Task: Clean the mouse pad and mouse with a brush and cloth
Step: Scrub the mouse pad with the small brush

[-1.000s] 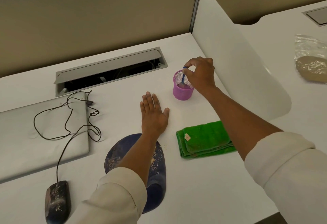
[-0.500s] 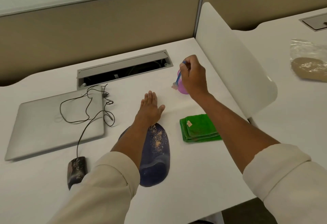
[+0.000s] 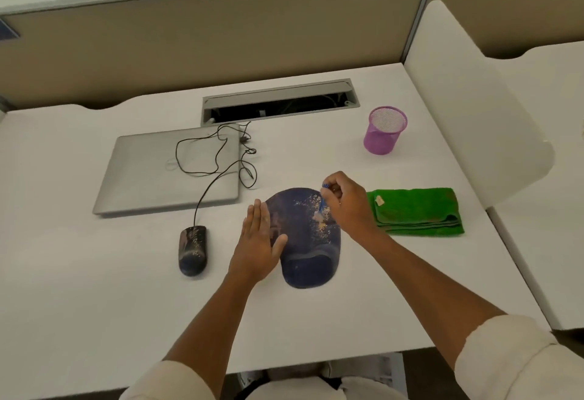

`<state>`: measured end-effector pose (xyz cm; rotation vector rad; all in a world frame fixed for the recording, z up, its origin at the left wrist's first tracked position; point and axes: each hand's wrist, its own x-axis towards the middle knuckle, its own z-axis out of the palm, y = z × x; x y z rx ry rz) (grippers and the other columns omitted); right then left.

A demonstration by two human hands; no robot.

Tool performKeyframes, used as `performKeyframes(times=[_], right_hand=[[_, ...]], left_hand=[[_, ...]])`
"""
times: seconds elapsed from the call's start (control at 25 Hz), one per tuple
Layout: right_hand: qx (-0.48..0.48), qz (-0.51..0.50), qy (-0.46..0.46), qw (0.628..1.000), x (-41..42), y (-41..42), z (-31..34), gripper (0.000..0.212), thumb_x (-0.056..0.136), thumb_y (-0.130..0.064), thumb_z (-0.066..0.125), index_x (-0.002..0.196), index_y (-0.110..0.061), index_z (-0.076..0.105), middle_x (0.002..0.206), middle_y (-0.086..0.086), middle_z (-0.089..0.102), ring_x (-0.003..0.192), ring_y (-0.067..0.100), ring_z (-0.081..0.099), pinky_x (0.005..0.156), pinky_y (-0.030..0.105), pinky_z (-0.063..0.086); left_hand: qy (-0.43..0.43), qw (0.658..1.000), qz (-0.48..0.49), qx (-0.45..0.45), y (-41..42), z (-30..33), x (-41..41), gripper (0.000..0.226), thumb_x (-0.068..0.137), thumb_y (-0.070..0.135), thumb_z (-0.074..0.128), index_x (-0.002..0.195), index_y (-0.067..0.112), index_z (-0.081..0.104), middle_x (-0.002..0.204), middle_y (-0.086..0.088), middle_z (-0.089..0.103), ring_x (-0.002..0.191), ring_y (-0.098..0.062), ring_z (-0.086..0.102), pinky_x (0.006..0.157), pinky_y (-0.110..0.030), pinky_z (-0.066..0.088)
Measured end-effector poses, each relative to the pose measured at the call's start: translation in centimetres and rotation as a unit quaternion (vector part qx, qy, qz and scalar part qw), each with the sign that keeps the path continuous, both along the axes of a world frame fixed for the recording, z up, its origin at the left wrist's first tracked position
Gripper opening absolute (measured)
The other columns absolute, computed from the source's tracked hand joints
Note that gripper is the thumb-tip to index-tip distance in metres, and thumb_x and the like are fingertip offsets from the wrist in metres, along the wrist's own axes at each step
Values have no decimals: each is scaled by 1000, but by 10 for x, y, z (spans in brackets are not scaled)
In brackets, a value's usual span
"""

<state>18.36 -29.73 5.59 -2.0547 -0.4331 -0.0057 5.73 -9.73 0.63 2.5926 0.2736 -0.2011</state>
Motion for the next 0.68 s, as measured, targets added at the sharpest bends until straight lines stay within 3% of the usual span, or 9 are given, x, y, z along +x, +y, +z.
performKeyframes(times=[0.2,0.48,0.68], right_hand=[[2,10,9,1000,-33,8,-9,5,91,-13,63,94,-17,61,83,-9,64,78,6,62,71,18,49],[-97,46,8,994,-42,4,-22,5,88,-20,61,84,-19,58,78,-5,64,74,18,61,70,41,52],[-104,-23,21,994,-27,-1,-7,6,87,-19,66,84,-14,68,71,-4,70,68,13,66,64,30,54]], left_hand=[[-1,1000,14,26,11,-13,-29,99,97,69,40,161,15,-13,169,-2,-21,154,-17,-23,127,-37,-4],[-1,994,10,110,14,-24,-43,122,77,96,12,161,11,-11,170,-7,-17,155,-22,-21,127,-43,-9],[-23,992,9,126,15,-29,-45,123,79,97,19,162,10,-5,171,-8,-10,157,-23,-15,128,-47,-4]])
